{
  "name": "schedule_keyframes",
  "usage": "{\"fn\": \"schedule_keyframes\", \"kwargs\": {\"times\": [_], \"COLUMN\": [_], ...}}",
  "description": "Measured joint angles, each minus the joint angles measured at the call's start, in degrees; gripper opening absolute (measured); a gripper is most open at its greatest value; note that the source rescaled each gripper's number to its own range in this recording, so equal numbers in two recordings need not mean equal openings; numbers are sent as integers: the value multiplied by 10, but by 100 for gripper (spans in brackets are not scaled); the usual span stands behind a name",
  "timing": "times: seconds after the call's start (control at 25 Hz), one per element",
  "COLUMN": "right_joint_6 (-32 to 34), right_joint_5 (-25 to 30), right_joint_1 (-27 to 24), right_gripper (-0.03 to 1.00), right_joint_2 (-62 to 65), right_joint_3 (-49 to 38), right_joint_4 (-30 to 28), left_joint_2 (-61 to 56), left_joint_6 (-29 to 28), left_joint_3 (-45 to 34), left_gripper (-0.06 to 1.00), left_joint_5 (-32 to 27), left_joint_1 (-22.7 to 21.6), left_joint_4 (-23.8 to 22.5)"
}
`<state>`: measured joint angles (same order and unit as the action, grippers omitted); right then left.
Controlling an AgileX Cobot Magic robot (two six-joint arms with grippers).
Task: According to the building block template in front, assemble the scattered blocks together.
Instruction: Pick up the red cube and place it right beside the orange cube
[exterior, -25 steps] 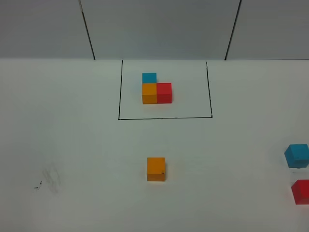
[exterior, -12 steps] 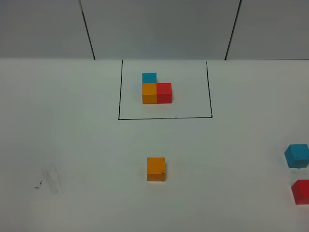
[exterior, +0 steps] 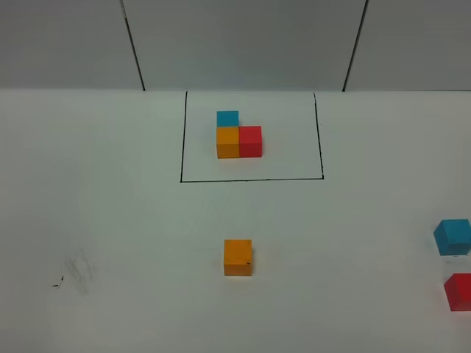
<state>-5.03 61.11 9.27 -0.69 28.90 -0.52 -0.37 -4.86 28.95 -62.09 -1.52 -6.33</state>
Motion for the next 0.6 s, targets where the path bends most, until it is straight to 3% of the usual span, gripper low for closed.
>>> {"fn": "schedule_keyframes", "kwargs": {"times": [0.28,0.44,0.6], "right_joint_6": [14,90,146], "right_joint_5": [0,-2,-37], "right_joint_1": [0,0,0], "right_gripper": [67,67,67], "right_joint_2": [0,-47,-166], "right_joint_3": [0,3,29], "right_joint_4": [-7,-47,-83], "left_joint_2": [0,0,0], "left_joint_6": [0,0,0], "left_joint_3": [0,0,0], "left_gripper": [60,60,60], "left_joint_5": [0,0,0], "left_joint_1": [0,0,0], "left_joint_4": [0,0,0]}}
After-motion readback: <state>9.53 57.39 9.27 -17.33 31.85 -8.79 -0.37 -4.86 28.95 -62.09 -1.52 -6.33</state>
